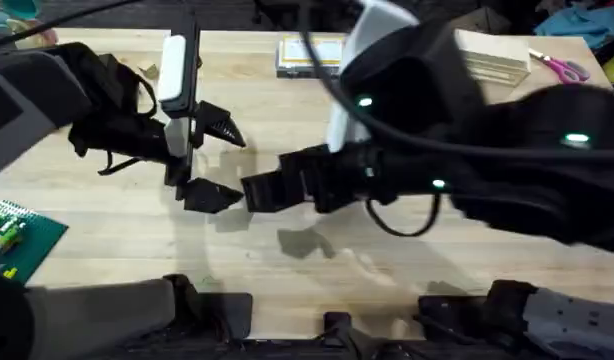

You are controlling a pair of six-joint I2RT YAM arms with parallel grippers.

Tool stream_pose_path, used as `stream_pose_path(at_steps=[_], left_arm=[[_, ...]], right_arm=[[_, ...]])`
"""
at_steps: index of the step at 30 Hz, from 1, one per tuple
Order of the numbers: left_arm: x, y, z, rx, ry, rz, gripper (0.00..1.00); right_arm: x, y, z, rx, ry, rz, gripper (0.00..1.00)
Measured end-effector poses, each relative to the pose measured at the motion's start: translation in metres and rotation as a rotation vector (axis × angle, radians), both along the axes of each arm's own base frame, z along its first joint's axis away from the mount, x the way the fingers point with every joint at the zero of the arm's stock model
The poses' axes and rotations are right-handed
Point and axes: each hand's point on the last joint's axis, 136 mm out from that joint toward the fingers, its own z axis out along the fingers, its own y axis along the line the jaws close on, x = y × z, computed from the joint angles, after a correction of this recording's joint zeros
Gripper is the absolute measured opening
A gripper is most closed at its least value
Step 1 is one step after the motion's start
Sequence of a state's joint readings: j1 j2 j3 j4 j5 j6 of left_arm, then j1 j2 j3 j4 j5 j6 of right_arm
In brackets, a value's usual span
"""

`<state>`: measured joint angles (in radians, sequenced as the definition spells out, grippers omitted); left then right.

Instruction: Unzip the bag, pick up the pens from the table one at a time and place them inside, then zip the bag closed.

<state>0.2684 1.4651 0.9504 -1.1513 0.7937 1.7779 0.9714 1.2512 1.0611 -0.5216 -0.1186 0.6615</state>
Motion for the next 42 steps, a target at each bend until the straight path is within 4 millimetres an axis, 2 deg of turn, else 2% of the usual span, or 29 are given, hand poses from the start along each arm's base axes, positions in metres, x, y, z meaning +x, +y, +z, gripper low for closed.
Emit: stream_pose_path(at_steps=[4,8,18,27,37,40,42], left_arm=[[0.0,0.0,0.0,0.0,0.0,0.0,0.994],[0.0,0.0,0.0,0.0,0.0,0.0,0.994],[0.0,0.0,0.0,0.0,0.0,0.0,0.993],[0.0,0.0,0.0,0.0,0.0,0.0,0.993],[0.0,0.0,0.0,0.0,0.0,0.0,0.994],[0.0,0.0,0.0,0.0,0.0,0.0,0.994],[0.0,0.0,0.0,0.0,0.0,0.0,0.994]], right_arm=[[0.008,0.01,-0.019,-0.021,0.041,-0.028,0.998],[0.014,0.019,-0.03,-0.028,0.049,-0.063,0.998],[0.024,0.021,-0.052,-0.104,0.01,-0.254,0.998],[0.041,0.027,-0.076,-0.141,-0.016,-0.325,0.998],[0.056,0.026,-0.088,-0.17,-0.067,-0.387,0.998],[0.062,0.023,-0.093,-0.191,-0.087,-0.411,0.916],[0.063,0.022,-0.094,-0.198,-0.092,-0.418,0.816]])
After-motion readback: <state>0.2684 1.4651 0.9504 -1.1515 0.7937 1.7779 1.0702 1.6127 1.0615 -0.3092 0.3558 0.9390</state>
